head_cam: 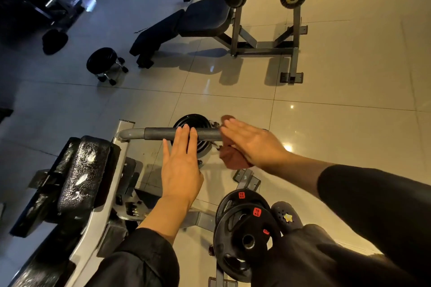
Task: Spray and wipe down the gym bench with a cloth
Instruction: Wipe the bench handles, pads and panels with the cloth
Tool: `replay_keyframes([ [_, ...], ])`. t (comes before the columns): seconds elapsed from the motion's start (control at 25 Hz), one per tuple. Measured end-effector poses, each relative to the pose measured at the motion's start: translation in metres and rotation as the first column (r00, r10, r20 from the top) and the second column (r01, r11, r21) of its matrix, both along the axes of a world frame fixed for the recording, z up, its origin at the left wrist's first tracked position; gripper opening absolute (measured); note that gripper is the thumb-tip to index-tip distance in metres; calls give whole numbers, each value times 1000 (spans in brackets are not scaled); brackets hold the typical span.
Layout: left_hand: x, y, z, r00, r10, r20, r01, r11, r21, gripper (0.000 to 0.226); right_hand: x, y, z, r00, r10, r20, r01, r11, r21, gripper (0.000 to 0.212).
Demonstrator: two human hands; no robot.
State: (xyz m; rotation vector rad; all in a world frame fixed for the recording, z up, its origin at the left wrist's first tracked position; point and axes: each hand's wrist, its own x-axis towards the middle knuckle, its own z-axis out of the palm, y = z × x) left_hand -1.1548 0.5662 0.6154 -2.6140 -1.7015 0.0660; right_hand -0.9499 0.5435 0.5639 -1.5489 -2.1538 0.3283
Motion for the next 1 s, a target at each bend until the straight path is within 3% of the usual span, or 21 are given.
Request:
replay_keyframes([
  [0.16, 3, -1, -1, 999, 19, 41, -18, 1000, -20, 86, 47, -26, -11, 996, -85, -28, 83, 993, -78, 58],
  [0.32, 4, -2, -2, 997, 26, 78, -25, 1000, -14, 87, 24, -25, -8, 967, -246, -65, 238, 965, -106, 50],
  [0.56, 6, -3, -3, 998, 35, 52, -34, 999, -14, 88, -13, -5, 4, 989, -136, -57, 128, 984, -120, 54],
  [0.72, 6, -3, 0, 999, 30, 45, -30, 999, -16, 85, 29, -20, 3, 998, -48, -26, 43, 986, -160, 59],
  [0.84, 9, -3, 1, 997, 58, 58, -57, 998, -14, 84, 49, -25, -4, 982, -133, -135, 115, 984, -135, 48],
  [1.0, 13, -4, 2, 996, 71, 59, -71, 997, -9, 82, 2, -2, 5, 989, -104, -101, 100, 994, -48, 38],
])
